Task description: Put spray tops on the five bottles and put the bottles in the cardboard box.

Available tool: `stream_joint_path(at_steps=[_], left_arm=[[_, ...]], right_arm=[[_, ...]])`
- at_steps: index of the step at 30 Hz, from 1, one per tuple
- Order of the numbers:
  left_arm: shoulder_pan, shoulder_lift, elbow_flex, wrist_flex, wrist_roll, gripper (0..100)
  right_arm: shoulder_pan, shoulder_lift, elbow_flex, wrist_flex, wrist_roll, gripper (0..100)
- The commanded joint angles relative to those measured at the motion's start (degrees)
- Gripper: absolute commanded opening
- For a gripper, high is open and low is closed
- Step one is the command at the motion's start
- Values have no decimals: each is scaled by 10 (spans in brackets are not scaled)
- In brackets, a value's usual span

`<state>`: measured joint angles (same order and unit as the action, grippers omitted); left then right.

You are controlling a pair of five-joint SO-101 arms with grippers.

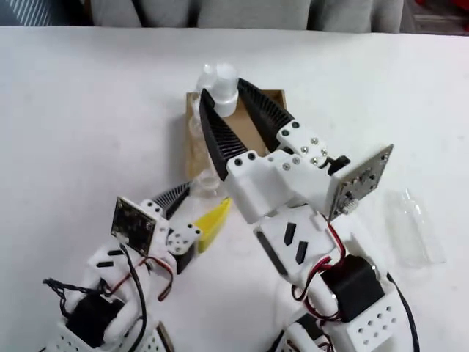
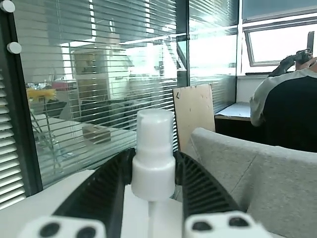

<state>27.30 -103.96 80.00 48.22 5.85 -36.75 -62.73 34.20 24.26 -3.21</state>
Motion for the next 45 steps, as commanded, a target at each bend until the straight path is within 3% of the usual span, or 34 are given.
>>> stream_joint_path(at_steps=[1,9,21,23,29,31,38,44,45], left_arm=[[6,-8,-3,4,-3,31],[1,-8,-3,4,-3,31],[0,-8,-3,5,-3,31],[0,-8,-3,5,-3,31],[0,-8,-3,5,-3,31],[0,-8,-3,5,-3,31],[0,-8,-3,5,-3,31],[0,-8,-3,5,-3,31],[0,-8,-3,4,-3,31]], right_arm=[[1,-5,4,-3,-6,19],[1,-31,58,0,-63,19],[-51,-143,256,1,-32,27],[-59,-144,265,4,-29,62],[-84,-145,242,85,-30,286],[-88,-145,220,103,-31,313],[-86,-145,112,147,-27,255],[-73,-144,46,199,-25,15],[-62,-145,44,208,-25,12]])
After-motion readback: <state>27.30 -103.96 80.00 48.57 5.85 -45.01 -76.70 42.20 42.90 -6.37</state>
